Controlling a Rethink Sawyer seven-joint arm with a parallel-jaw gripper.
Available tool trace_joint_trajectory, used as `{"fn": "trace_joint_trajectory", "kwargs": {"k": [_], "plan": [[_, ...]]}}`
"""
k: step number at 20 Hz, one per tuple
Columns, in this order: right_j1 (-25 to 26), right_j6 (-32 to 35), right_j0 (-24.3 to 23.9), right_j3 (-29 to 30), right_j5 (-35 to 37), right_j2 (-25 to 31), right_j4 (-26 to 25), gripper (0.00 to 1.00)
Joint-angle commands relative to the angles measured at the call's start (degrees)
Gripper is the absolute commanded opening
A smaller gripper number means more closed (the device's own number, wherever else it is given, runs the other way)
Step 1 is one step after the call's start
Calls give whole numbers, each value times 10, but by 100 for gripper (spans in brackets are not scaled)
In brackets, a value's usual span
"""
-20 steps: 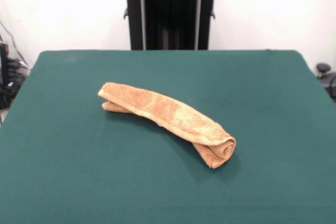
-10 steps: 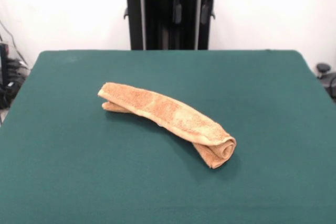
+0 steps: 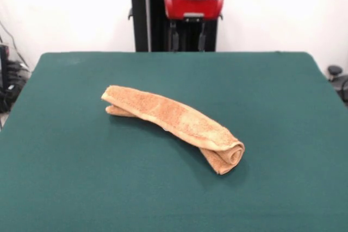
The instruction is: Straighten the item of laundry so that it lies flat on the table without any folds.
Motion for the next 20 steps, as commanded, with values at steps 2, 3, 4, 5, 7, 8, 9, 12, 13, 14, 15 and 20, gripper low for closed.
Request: {"fn": "trace_joint_trajectory", "kwargs": {"k": [2, 3, 4, 5, 7, 8, 9, 12, 13, 14, 15, 20], "plan": [[70, 0, -9, -67, -35, 82, -36, 100], [74, 1, -9, -73, -34, 83, -38, 100], [80, 3, -9, -79, -33, 84, -40, 100], [86, 3, -11, -86, -34, 87, -44, 100], [99, -2, -18, -99, -33, 95, -48, 100], [105, -6, -22, -105, -30, 99, -49, 100], [108, -9, -26, -108, -29, 103, -51, 100], [123, -15, -34, -126, -20, 115, -54, 100], [128, -15, -36, -133, -18, 118, -55, 100], [133, -15, -37, -139, -17, 120, -57, 100], [135, -15, -38, -142, -16, 122, -59, 100], [149, -27, -50, -163, 2, 140, -67, 100]]}}
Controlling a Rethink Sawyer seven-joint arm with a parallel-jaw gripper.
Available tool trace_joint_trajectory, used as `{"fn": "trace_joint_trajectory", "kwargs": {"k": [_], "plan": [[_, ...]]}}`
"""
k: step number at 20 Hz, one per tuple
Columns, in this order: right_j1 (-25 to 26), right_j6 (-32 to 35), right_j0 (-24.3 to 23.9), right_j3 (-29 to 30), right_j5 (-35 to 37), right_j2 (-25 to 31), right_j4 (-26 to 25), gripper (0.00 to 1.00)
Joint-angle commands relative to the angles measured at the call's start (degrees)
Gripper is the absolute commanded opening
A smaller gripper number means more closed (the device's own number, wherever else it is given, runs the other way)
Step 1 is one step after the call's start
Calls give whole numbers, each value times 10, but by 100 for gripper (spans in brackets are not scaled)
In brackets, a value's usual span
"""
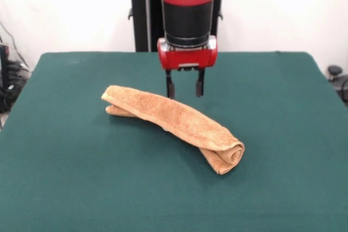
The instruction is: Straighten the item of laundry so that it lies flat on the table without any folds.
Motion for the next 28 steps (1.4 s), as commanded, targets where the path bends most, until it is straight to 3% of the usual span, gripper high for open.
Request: {"fn": "trace_joint_trajectory", "kwargs": {"k": [1, 13, 28], "plan": [[35, -29, -7, -55, 17, 82, -24, 100], [52, -55, -29, -79, 45, 113, -35, 100], [89, 17, -4, -36, -61, 101, -91, 100]]}}
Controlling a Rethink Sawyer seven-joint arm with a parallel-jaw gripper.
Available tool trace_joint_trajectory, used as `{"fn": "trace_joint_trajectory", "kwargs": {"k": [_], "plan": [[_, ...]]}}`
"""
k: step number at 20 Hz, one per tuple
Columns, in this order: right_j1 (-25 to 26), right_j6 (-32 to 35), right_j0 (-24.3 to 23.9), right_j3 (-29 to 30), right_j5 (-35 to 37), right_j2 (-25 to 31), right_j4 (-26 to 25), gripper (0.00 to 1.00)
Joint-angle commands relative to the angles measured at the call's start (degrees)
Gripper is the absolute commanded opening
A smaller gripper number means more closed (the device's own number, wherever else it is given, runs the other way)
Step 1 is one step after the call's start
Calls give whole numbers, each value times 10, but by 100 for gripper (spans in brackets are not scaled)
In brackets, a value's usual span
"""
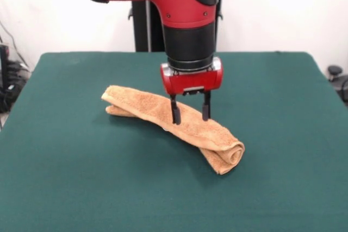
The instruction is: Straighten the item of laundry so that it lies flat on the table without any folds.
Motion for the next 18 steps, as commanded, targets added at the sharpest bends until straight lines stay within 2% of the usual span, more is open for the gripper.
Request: {"fn": "trace_joint_trajectory", "kwargs": {"k": [1, 13, 18], "plan": [[51, 22, 32, 22, -65, 38, -53, 100], [140, 44, 48, -7, -113, 21, -72, 100], [156, 48, 47, -13, -125, 27, -71, 100]]}}
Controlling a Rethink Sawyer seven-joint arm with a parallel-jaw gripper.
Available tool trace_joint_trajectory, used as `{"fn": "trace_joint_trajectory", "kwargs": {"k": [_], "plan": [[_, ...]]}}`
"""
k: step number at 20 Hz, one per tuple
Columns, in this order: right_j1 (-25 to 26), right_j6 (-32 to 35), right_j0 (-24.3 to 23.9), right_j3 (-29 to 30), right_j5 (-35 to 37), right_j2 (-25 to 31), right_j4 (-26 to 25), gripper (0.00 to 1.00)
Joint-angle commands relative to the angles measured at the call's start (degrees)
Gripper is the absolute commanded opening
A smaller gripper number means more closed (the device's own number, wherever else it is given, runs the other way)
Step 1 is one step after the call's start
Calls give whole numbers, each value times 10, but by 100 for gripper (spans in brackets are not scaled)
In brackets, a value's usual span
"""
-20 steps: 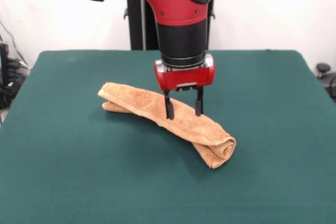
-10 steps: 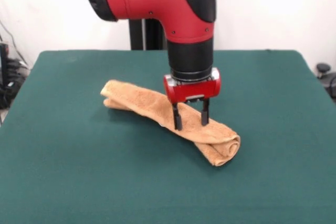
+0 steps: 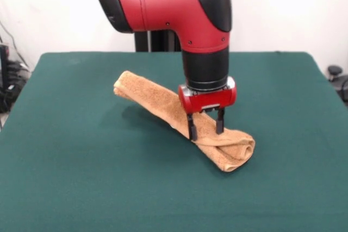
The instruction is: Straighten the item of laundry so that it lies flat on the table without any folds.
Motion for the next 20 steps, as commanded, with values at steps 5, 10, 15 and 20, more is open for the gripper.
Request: {"fn": "trace_joint_trajectory", "kwargs": {"k": [5, 10, 15, 20], "plan": [[103, 64, 39, -16, -65, 17, -25, 100], [121, 76, 54, -29, -91, 1, -28, 100], [136, 75, 70, -47, -75, -14, -22, 100], [134, 84, 73, -43, -116, -20, -21, 0]]}}
